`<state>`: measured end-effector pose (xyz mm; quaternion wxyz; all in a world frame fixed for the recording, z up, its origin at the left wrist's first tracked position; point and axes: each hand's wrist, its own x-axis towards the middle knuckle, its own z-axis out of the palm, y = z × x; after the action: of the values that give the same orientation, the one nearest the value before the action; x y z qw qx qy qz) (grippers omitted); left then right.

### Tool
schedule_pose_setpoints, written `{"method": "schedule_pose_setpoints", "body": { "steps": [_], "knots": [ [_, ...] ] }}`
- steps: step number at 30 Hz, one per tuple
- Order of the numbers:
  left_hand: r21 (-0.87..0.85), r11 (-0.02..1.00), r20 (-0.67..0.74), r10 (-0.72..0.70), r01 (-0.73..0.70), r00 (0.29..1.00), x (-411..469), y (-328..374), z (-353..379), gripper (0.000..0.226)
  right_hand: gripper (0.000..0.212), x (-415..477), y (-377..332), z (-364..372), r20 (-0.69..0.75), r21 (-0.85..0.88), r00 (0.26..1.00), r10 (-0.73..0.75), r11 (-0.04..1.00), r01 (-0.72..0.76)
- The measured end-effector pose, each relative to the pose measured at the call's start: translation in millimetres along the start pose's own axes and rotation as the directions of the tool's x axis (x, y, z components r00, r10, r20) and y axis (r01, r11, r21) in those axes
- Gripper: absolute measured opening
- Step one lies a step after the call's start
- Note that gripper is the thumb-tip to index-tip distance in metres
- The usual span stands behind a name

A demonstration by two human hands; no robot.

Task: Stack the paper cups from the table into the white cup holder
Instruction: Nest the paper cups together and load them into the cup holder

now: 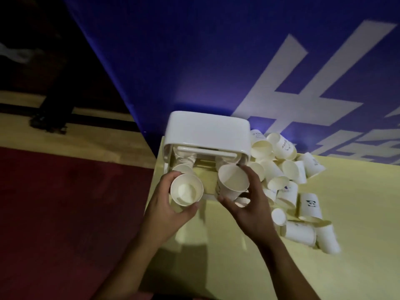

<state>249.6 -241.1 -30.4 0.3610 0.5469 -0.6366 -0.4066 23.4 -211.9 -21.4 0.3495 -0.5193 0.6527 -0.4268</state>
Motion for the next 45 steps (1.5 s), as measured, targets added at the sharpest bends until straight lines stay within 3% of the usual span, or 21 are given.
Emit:
{"method": "schedule_pose_setpoints", "body": {
  "steps": [8,13,19,28,33,40,45],
  "knots": [
    [-0.01,0.998,-0.061,-0.058,0.058,0.996,26,-22,-27,0.075,0.076,6,-17,45,-0.019,-0.053,0.999,-0.042,0.998,0.041],
    [0.093,0.995,0.01,-0.03,0.029,1.0,50,-37,-13,0.077,0.076,12,-19,48,-0.105,-0.073,0.994,-0.015,0.997,0.007],
    [0.279,0.957,0.131,-0.115,0.074,0.985,66,-73,5,0.081,0.076,13,-13,47,-0.152,-0.108,0.987,0.047,0.992,-0.064],
    [0.289,0.936,0.143,-0.251,0.202,0.957,70,-83,10,0.085,0.079,18,-10,68,-0.141,-0.107,0.988,0.063,0.991,-0.078],
    [0.051,0.966,0.239,-0.259,0.254,0.936,62,-85,-2,0.091,0.079,26,-14,88,-0.073,-0.098,0.997,-0.023,0.995,0.016],
    [-0.197,0.899,0.117,-0.374,0.391,0.92,49,-68,-14,0.031,0.073,36,-7,115,0.006,-0.185,0.999,-0.053,0.981,0.053],
    [-0.229,0.89,0.091,-0.384,0.395,0.919,59,-53,-8,0.027,0.073,38,1,125,-0.005,-0.218,0.998,-0.056,0.975,0.054]
  ]
}}
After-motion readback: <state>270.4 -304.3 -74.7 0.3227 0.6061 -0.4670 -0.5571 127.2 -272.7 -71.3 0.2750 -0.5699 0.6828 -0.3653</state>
